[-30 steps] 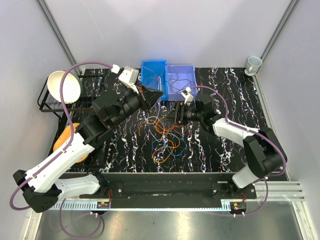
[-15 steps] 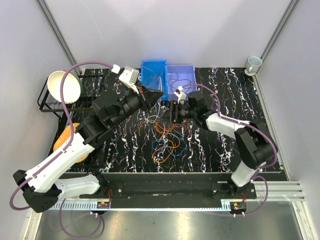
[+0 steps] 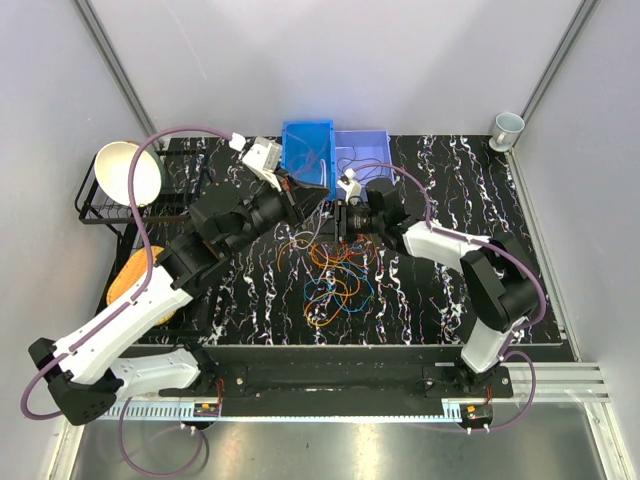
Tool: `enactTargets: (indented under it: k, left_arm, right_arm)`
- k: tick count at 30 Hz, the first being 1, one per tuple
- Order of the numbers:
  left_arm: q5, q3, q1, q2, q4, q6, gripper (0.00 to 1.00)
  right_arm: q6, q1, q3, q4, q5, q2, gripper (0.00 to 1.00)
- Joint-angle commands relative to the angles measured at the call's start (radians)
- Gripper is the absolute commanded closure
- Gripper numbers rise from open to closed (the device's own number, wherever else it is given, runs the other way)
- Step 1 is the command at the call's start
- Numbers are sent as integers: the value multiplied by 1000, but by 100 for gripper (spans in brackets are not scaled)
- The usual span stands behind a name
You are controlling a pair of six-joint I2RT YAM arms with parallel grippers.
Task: Untangle the cables
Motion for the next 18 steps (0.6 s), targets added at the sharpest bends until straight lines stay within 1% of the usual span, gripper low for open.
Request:
enactTargets:
  k: [1, 5, 6, 7, 10, 11, 12, 14, 15, 16, 17, 18]
  left_arm:
    - [18, -11, -5, -15, 66, -3, 100]
    - [16, -27, -5, -20, 66, -5, 100]
    - [16, -31, -3, -20, 71, -6, 100]
    - [18, -37, -3, -23, 72, -8, 100]
    - [24, -60, -5, -35, 79, -19, 100]
    - [28, -72, -5, -41, 77, -26, 99]
    - [39, -80, -5, -46, 77, -26, 88]
    - [86, -93, -5, -57, 71, -23, 73]
    - [97, -95, -3, -57, 47, -20, 47]
    - [103, -97, -5, -61, 27, -19, 35]
    - [94, -92, -5, -64, 4, -14, 24]
    - [84, -93, -5, -72, -42, -13, 7]
  right_arm:
    - [-2, 13, 55, 27, -21, 17, 69]
    - [8, 14, 63, 36, -24, 24, 80]
    - [11, 14, 66, 36, -27, 24, 89]
    - [11, 14, 71, 34, -26, 24, 92]
    - [11, 14, 86, 19, 5, 9, 100]
    - [8, 13, 95, -8, 20, 3, 100]
    - [2, 13, 107, -27, 34, -8, 100]
    - [0, 1, 156, -74, 57, -14, 100]
    - [2, -4, 176, -90, 62, -22, 100]
    - [2, -19, 216, -103, 71, -26, 100]
    - [14, -29, 236, -126, 71, -29, 100]
    - [21, -44, 254, -131, 68, -35, 100]
